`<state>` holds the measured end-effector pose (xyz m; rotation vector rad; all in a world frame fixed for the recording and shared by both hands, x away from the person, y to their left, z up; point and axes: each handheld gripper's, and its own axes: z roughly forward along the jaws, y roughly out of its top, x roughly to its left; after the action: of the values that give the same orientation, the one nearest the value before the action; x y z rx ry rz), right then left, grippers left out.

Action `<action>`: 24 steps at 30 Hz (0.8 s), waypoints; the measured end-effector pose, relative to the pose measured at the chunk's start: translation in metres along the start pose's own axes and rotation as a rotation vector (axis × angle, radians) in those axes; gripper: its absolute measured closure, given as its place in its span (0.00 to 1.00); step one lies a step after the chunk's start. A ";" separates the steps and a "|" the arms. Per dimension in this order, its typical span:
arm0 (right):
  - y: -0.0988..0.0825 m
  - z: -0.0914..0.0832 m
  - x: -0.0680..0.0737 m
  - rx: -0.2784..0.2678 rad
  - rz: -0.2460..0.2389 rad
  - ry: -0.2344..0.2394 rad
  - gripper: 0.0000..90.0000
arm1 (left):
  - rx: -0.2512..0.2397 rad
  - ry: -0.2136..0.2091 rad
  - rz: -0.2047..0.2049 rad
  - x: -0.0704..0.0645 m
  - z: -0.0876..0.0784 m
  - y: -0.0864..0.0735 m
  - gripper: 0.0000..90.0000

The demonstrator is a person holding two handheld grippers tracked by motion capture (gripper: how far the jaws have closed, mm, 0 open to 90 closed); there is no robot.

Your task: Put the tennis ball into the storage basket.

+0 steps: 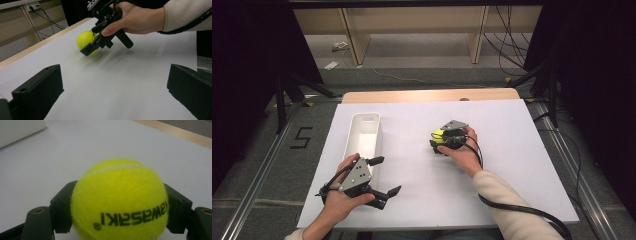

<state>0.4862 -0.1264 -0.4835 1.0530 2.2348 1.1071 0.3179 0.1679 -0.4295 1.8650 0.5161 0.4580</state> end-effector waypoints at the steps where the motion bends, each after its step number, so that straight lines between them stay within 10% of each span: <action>1: 0.000 0.000 0.000 -0.001 0.003 0.000 0.29 | 0.000 -0.001 0.000 0.000 0.000 0.000 0.00; 24: 0.011 -0.012 0.005 -0.046 -0.001 0.009 0.29 | -0.002 -0.002 0.000 0.000 0.000 0.000 0.00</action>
<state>0.4802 -0.1240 -0.4677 1.0302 2.2057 1.1599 0.3175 0.1679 -0.4294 1.8636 0.5137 0.4566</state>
